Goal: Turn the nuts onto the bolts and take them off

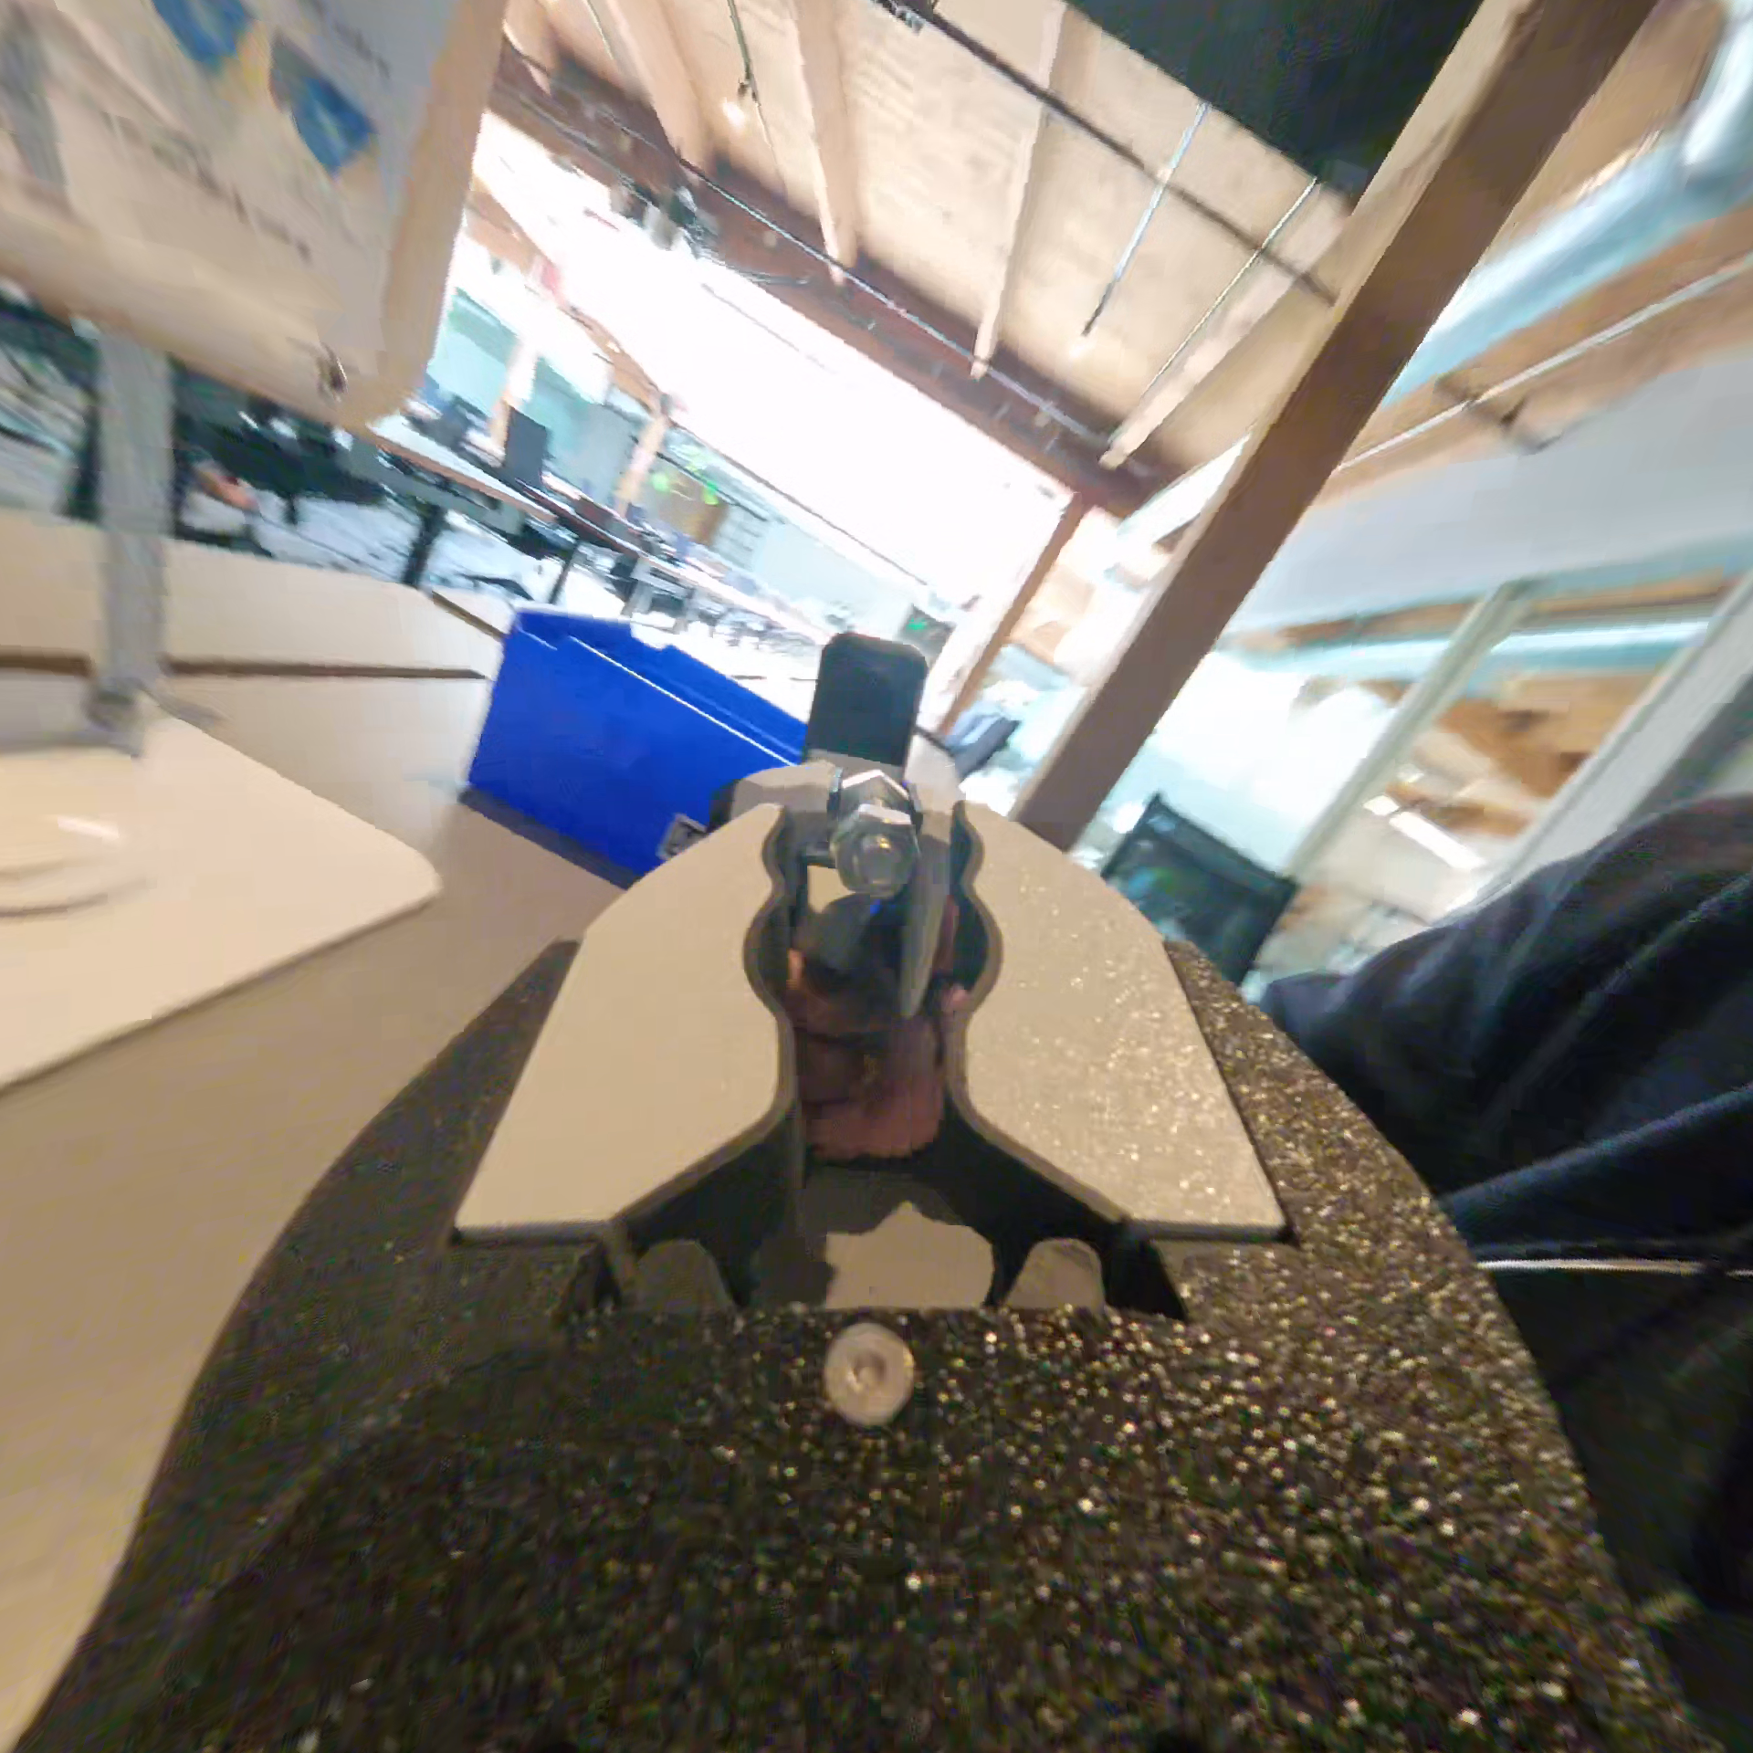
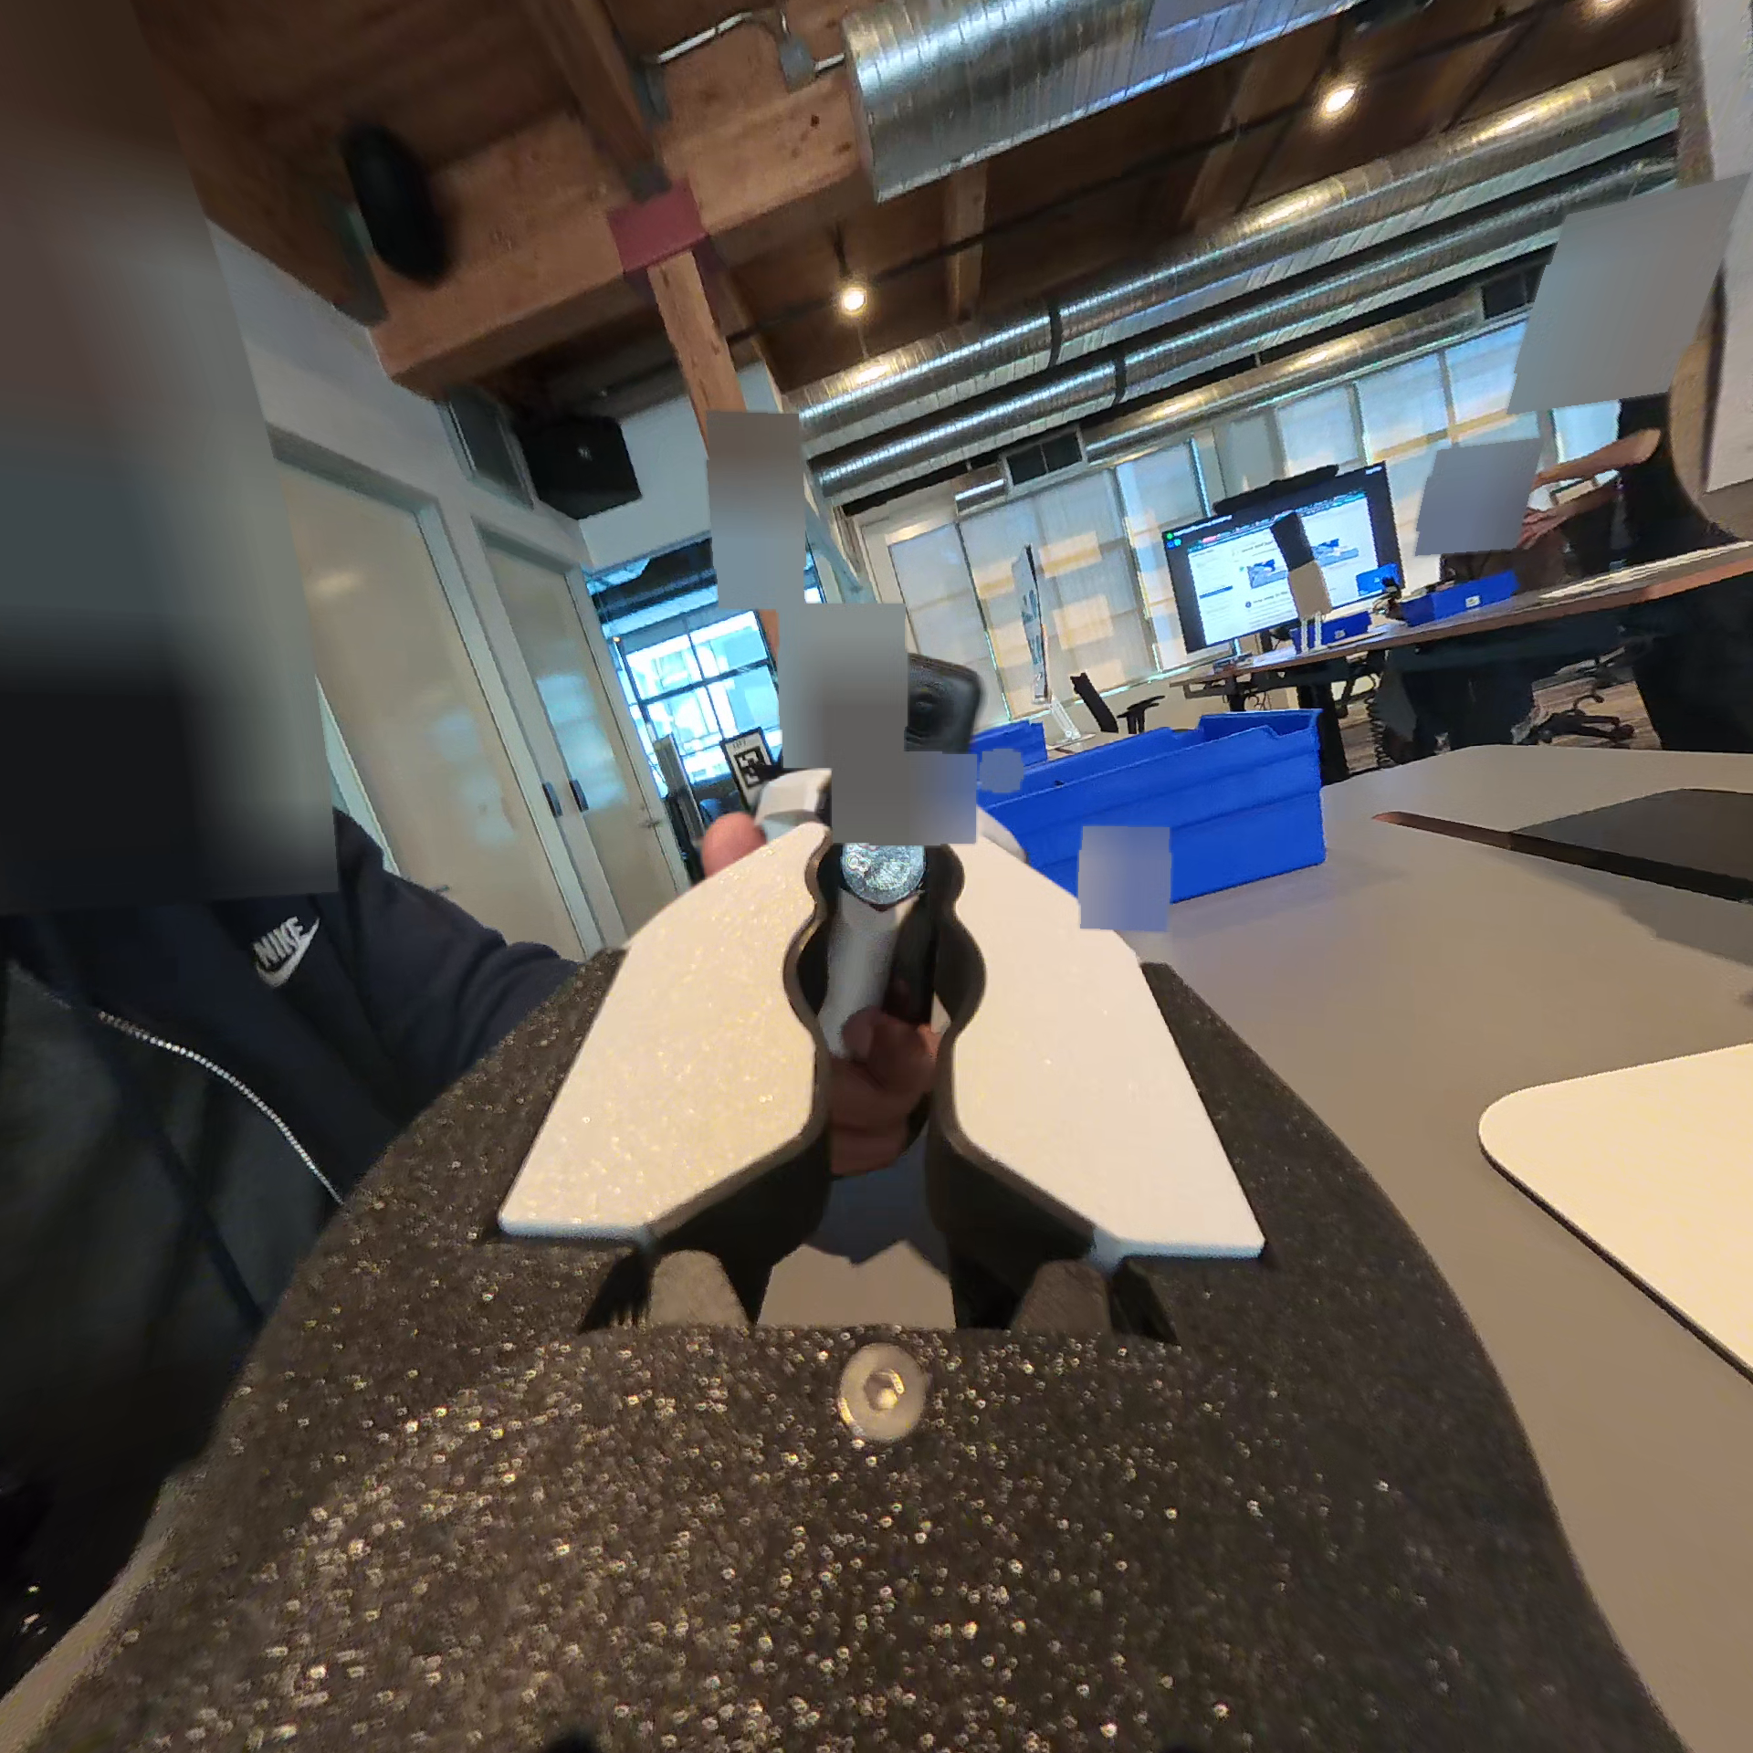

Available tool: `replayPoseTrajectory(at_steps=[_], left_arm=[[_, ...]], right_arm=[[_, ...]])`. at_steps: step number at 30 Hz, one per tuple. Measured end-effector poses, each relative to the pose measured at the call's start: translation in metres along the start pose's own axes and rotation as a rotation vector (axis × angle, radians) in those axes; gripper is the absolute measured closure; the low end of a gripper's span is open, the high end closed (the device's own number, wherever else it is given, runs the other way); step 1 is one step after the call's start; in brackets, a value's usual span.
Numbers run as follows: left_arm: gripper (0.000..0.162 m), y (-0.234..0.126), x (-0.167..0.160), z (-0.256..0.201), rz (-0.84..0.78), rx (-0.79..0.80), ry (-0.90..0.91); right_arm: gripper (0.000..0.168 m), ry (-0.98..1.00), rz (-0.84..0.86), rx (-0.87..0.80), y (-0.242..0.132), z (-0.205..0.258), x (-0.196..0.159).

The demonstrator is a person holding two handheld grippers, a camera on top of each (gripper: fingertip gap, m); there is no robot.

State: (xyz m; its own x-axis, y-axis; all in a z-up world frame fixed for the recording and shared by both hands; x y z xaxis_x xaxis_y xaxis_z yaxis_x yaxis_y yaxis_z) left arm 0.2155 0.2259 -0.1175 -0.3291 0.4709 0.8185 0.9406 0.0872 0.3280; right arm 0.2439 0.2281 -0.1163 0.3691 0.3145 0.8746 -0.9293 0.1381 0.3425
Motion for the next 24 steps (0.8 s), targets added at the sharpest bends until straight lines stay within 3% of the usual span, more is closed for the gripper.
replayPoseTrajectory(at_steps=[4, 6, 8, 11, 15, 17, 19, 22, 24], left_arm=[[0.133, 0.002, -0.010, 0.004, 0.042, -0.003, -0.048], [0.145, 0.004, -0.014, 0.001, 0.083, -0.001, -0.001], [0.145, 0.004, -0.013, 0.001, 0.089, 0.033, 0.102], [0.146, 0.003, -0.011, 0.002, 0.141, 0.124, 0.345], [0.149, 0.000, -0.013, 0.009, 0.332, 0.330, 0.901], [0.150, -0.002, -0.012, 0.009, 0.375, 0.386, 1.078], [0.139, 0.000, -0.011, 0.006, 0.323, 0.346, 0.981], [0.112, 0.003, -0.006, 0.003, 0.189, 0.238, 0.666], [0.110, 0.003, -0.005, 0.004, 0.133, 0.180, 0.488]], right_arm=[[0.152, -0.001, -0.007, -0.010, 0.000, -0.001, 0.000], [0.152, -0.007, -0.005, -0.014, 0.000, -0.001, 0.000], [0.152, -0.011, 0.000, -0.014, 0.000, -0.001, 0.000], [0.152, -0.003, 0.011, -0.017, 0.001, -0.001, -0.002], [0.152, 0.002, 0.017, -0.016, 0.001, 0.000, -0.003], [0.152, -0.007, 0.018, -0.014, 0.002, 0.002, -0.003], [0.152, -0.010, 0.013, -0.022, 0.002, 0.002, -0.003], [0.152, -0.010, -0.001, -0.020, 0.000, 0.002, 0.000], [0.152, -0.004, -0.010, -0.018, -0.001, 0.002, 0.001]])
Point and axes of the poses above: each gripper's, where its closed fingertips meet, y out along the fingers, x out of its top, z = x × y across the jaws, the point moved 1 cm from there along -y, back along the fingers, and after that the axes turned 8 degrees about -x, right-handed, at the moved point
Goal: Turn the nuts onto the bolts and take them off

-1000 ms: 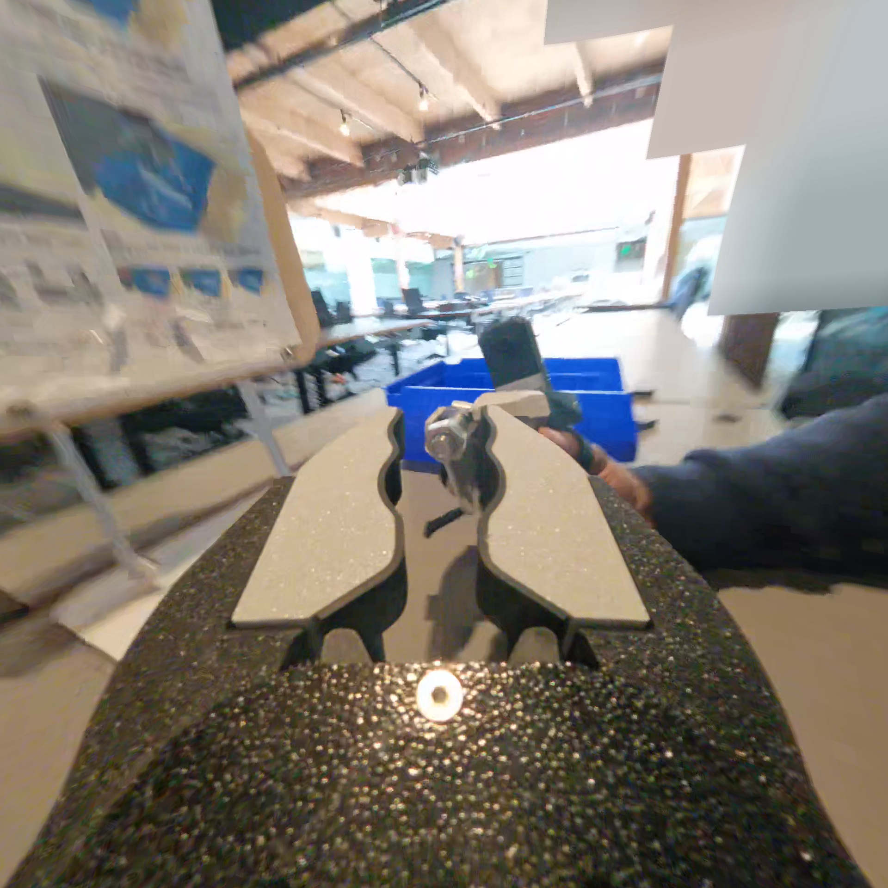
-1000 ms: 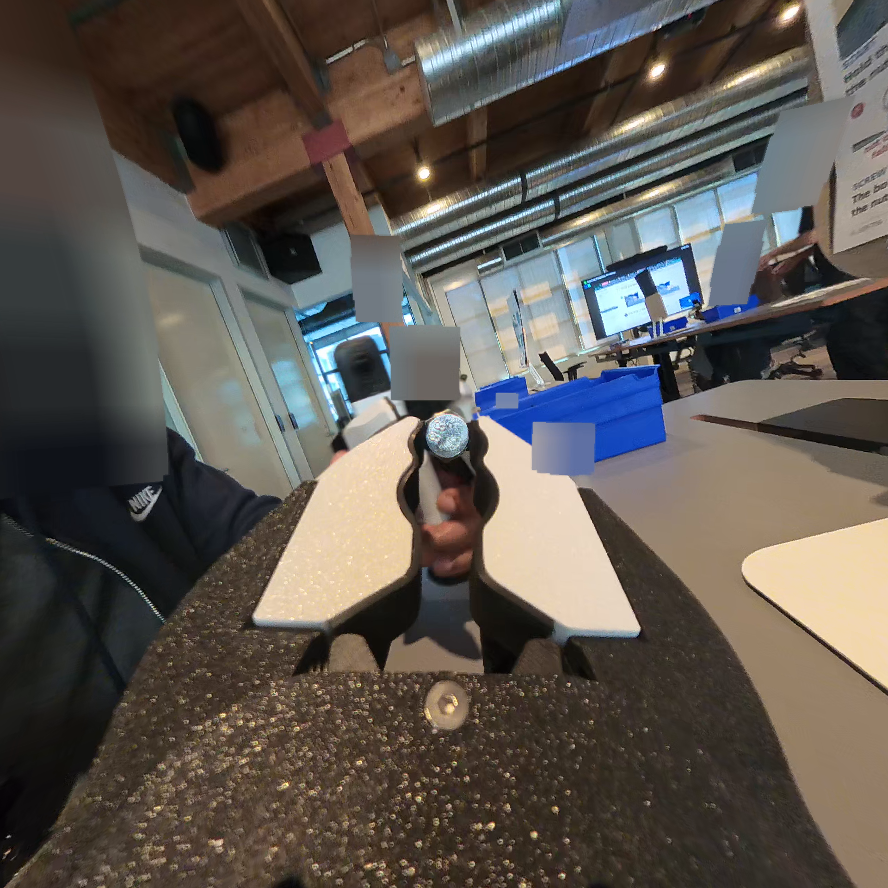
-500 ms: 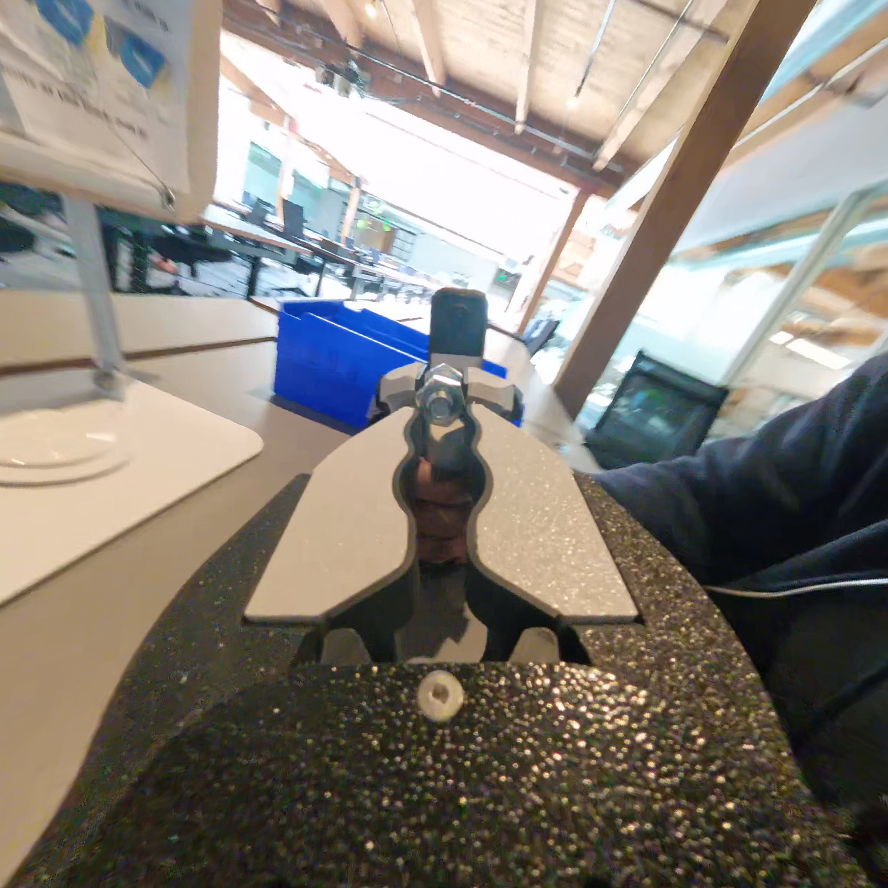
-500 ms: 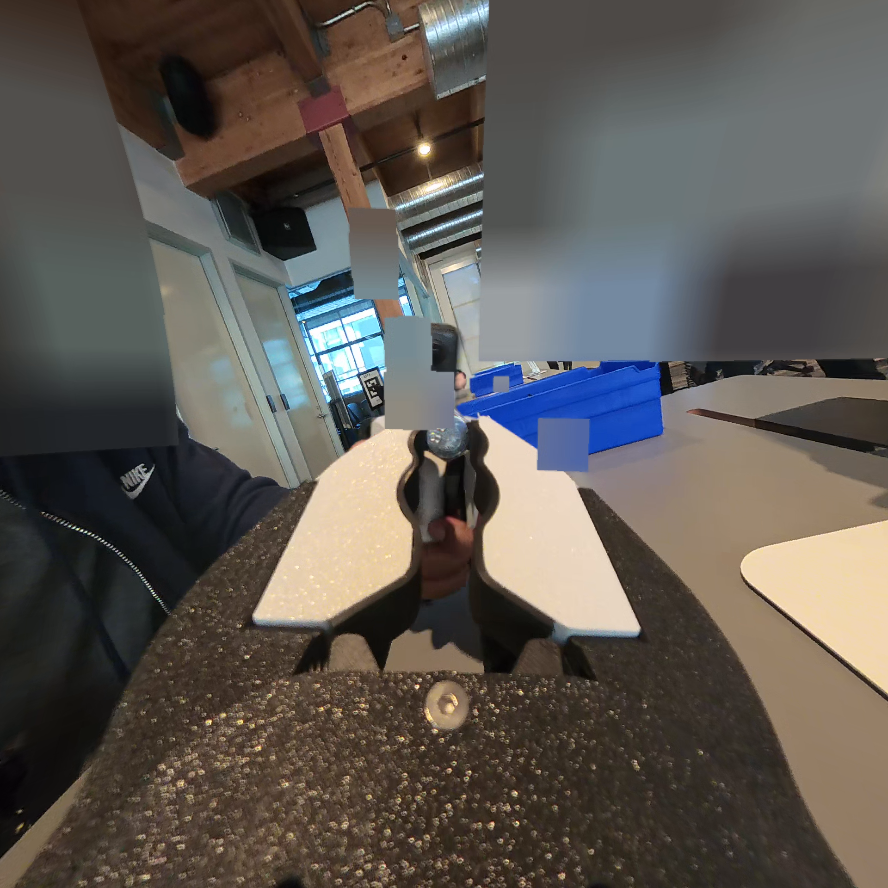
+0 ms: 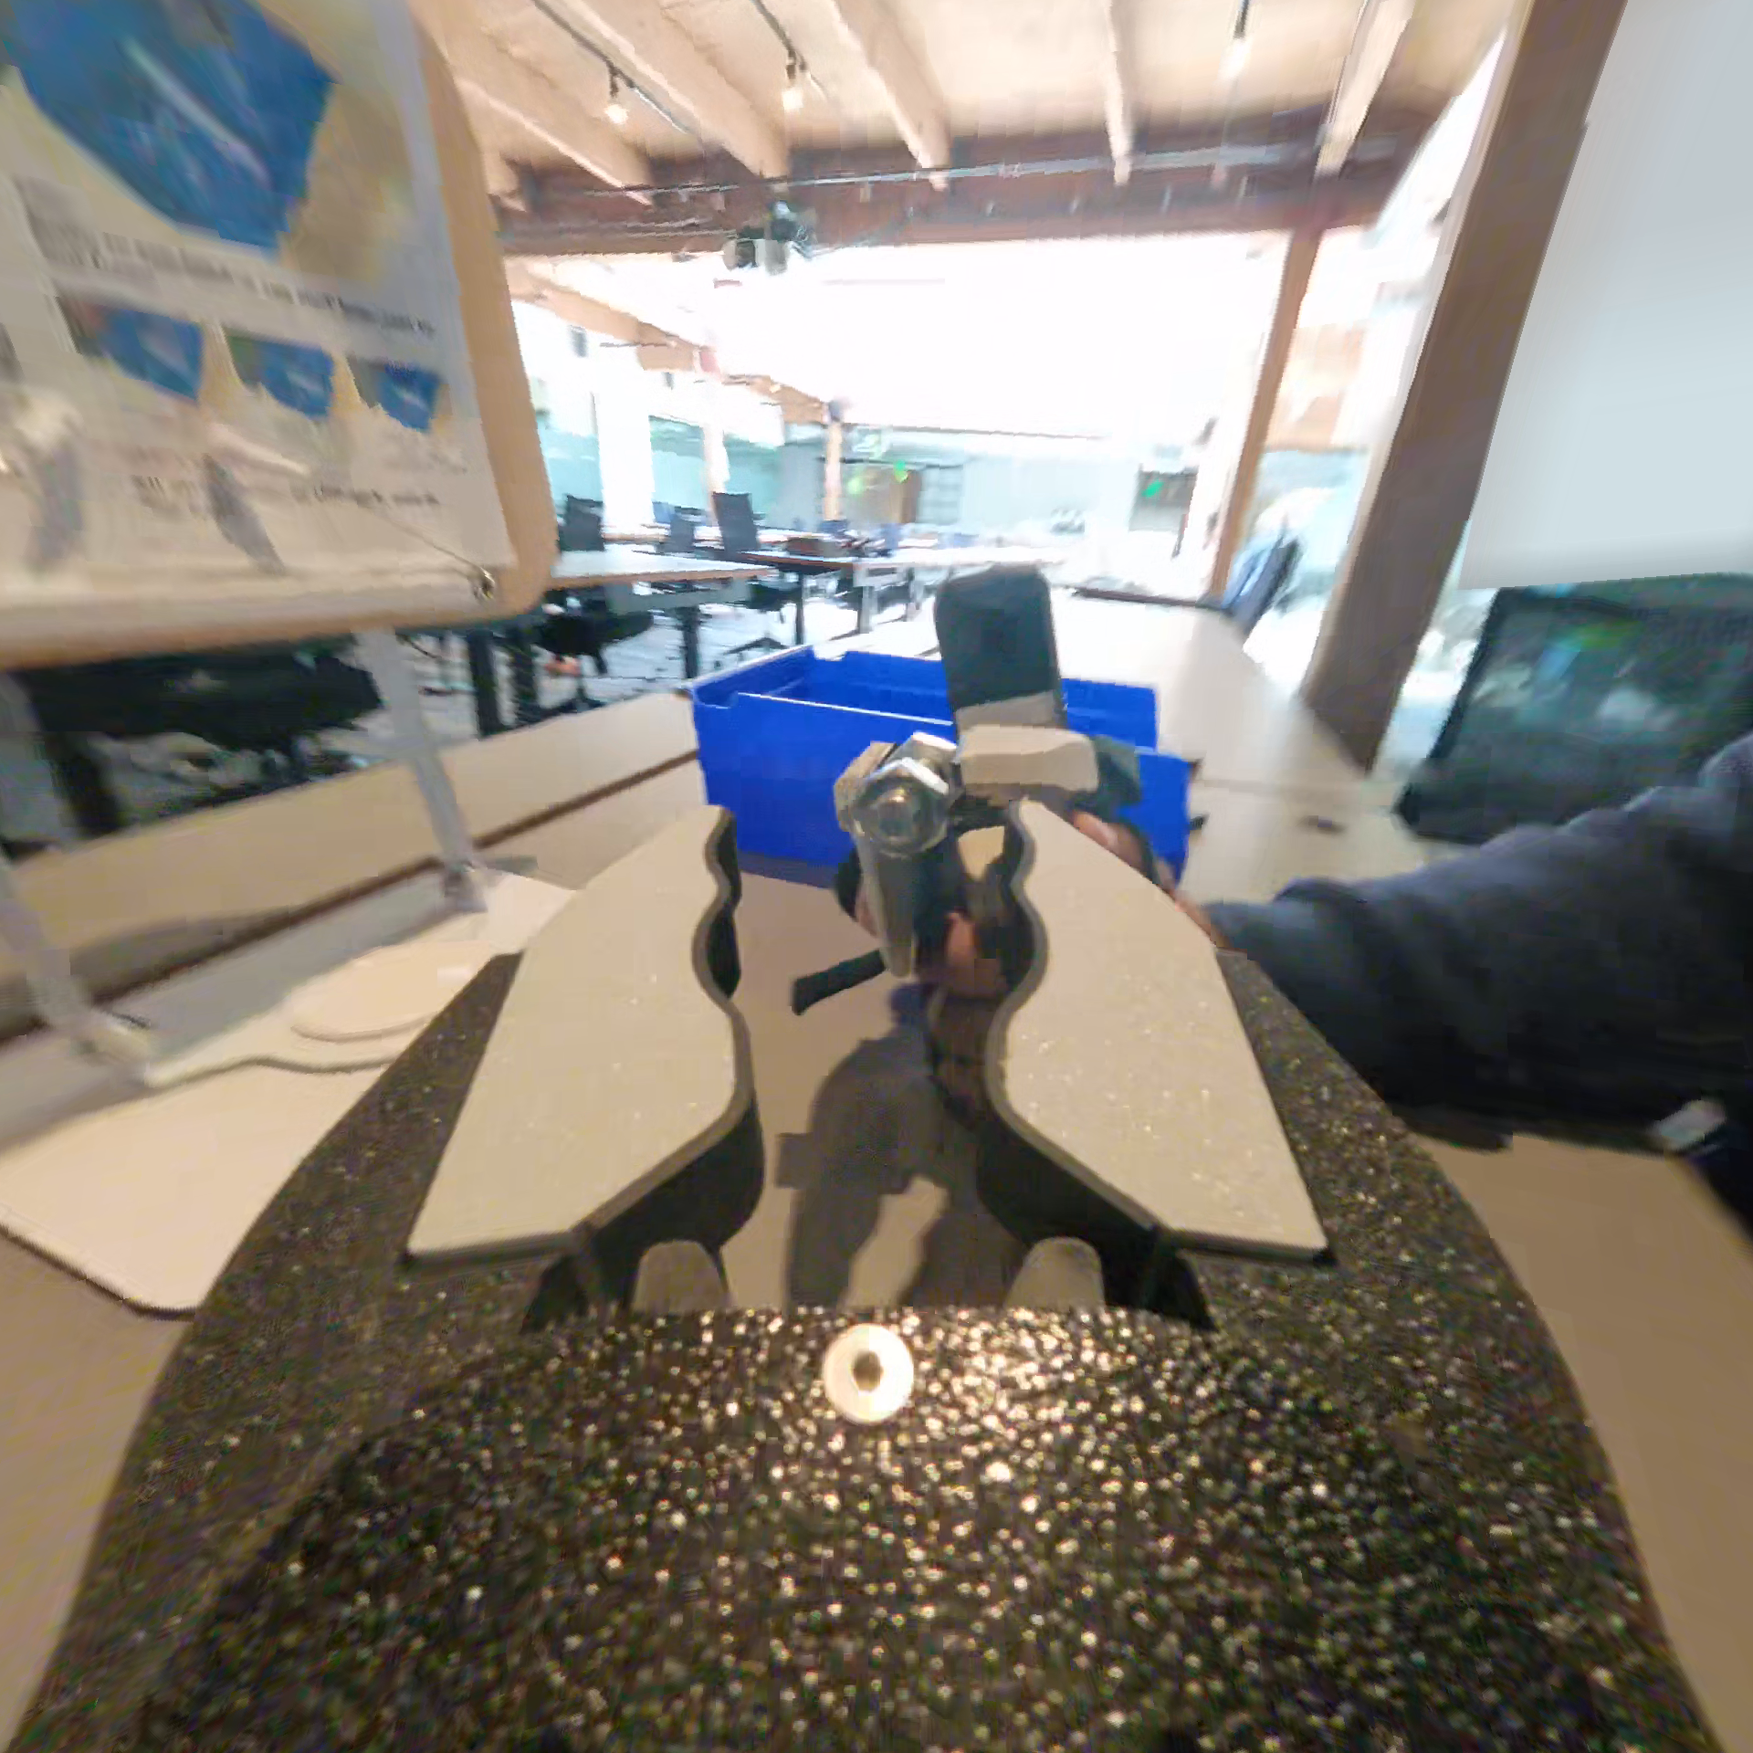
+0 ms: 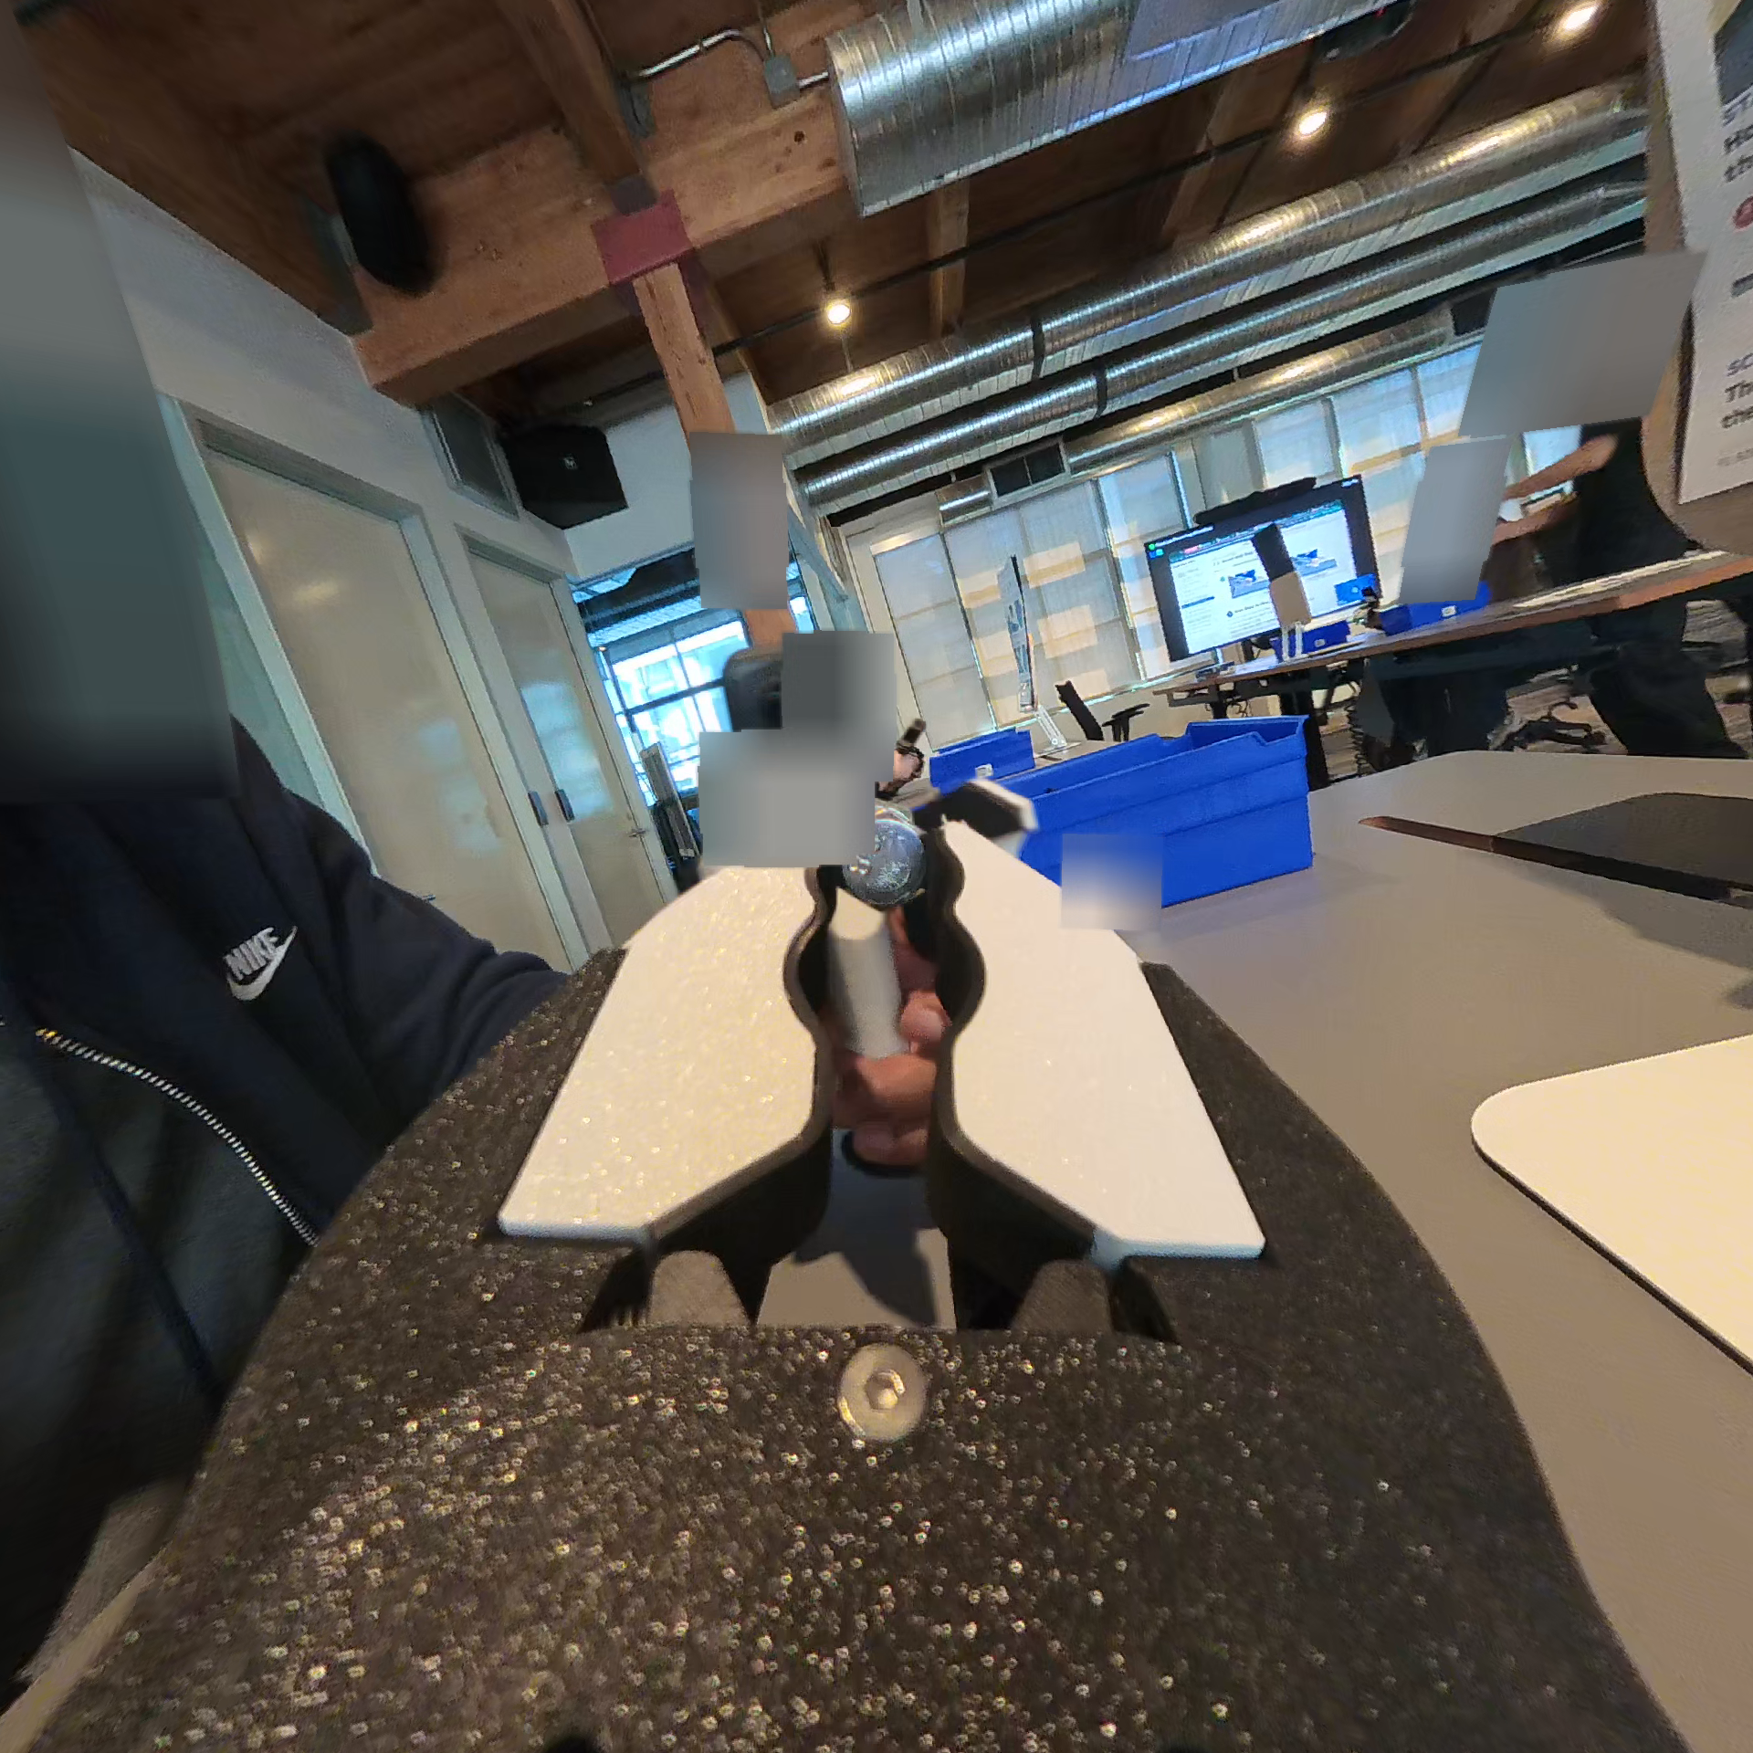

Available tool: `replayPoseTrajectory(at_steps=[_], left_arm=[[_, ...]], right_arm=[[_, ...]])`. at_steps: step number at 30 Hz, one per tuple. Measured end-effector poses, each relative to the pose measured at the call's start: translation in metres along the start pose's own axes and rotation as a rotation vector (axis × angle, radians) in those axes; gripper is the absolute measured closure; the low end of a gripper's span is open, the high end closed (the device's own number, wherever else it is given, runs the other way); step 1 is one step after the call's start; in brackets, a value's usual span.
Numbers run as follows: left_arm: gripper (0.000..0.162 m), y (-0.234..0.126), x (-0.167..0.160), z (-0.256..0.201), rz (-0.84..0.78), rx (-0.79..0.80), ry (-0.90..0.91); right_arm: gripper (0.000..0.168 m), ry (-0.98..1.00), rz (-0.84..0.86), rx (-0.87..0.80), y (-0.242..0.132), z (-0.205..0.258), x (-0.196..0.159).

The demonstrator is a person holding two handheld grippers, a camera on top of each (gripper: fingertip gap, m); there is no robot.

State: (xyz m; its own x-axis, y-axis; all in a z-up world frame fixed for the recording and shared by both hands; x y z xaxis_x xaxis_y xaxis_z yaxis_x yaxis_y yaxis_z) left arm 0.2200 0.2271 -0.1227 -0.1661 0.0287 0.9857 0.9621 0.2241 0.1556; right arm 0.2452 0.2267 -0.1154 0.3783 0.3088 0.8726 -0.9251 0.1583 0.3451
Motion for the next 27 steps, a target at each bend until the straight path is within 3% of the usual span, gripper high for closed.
replayPoseTrajectory(at_steps=[5, 12, 17, 27], left_arm=[[0.117, -0.001, -0.002, 0.002, -0.099, -0.064, -0.178], [0.123, -0.003, 0.005, -0.004, -0.203, -0.070, -0.137], [0.133, -0.001, 0.005, -0.016, -0.183, -0.125, -0.083], [0.135, 0.002, -0.002, -0.019, -0.111, -0.153, -0.094]], right_arm=[[0.152, -0.018, -0.005, -0.002, -0.001, 0.002, 0.000], [0.152, -0.078, -0.009, -0.045, -0.003, 0.003, -0.002], [0.152, -0.130, 0.036, -0.023, 0.001, 0.011, -0.009], [0.152, -0.110, 0.022, -0.024, -0.006, 0.011, -0.005]])
Point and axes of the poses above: each gripper's, where its closed fingertips meet, y out along the fingers, x out of its top, z = x × y across the jaws, the point moved 1 cm from there along -y, back along the fingers, and after that the axes turned 8 degrees about -x, right-handed, at the moved point
